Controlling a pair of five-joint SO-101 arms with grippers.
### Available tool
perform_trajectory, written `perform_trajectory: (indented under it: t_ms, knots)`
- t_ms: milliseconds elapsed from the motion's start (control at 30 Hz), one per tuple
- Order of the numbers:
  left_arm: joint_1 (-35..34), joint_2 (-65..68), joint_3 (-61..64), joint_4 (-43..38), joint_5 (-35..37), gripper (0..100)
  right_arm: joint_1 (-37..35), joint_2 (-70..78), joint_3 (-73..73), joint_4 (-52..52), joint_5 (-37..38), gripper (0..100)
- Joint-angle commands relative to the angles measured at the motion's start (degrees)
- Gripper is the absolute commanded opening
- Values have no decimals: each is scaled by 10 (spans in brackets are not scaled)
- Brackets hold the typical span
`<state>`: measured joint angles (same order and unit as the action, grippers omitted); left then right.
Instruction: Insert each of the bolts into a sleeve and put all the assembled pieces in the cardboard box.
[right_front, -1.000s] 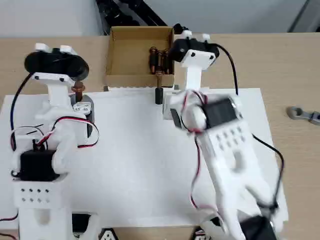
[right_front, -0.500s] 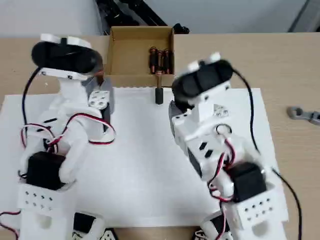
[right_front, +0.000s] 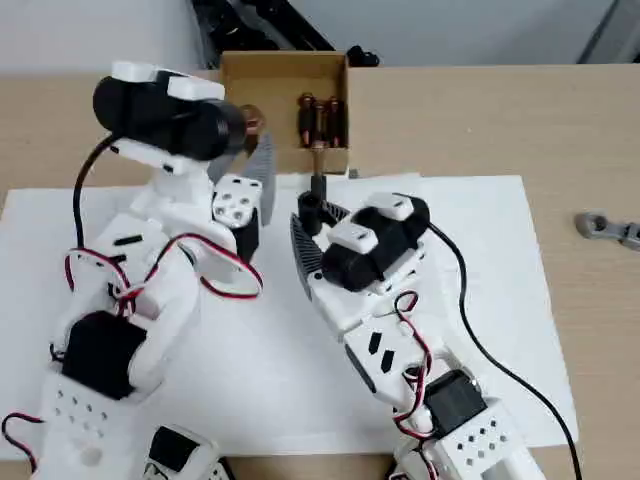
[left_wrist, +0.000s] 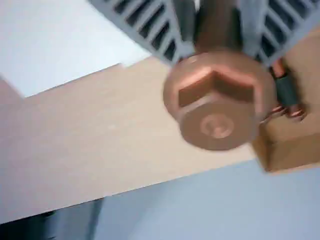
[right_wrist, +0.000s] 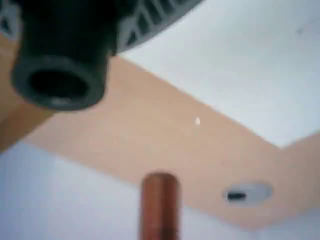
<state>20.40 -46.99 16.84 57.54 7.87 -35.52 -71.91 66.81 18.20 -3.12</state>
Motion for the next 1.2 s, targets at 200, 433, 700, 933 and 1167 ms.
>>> perform_trajectory:
  t_ms: [200, 433, 700, 933, 1167]
  knots:
    - [58, 10, -36, -16, 5, 6, -7, -15, 33, -105, 6, 4]
    - [56, 127, -148, 31, 29, 6, -7, -16, 69, -119, 8, 4]
    - [57, 205, -294, 141, 76, 6, -7, -16, 106, -179, 49, 4]
    - [56, 203, -296, 190, 112, 6, -6, -16, 108, -186, 43, 4]
    - [56, 204, -295, 189, 129, 6, -5, -16, 98, -182, 14, 4]
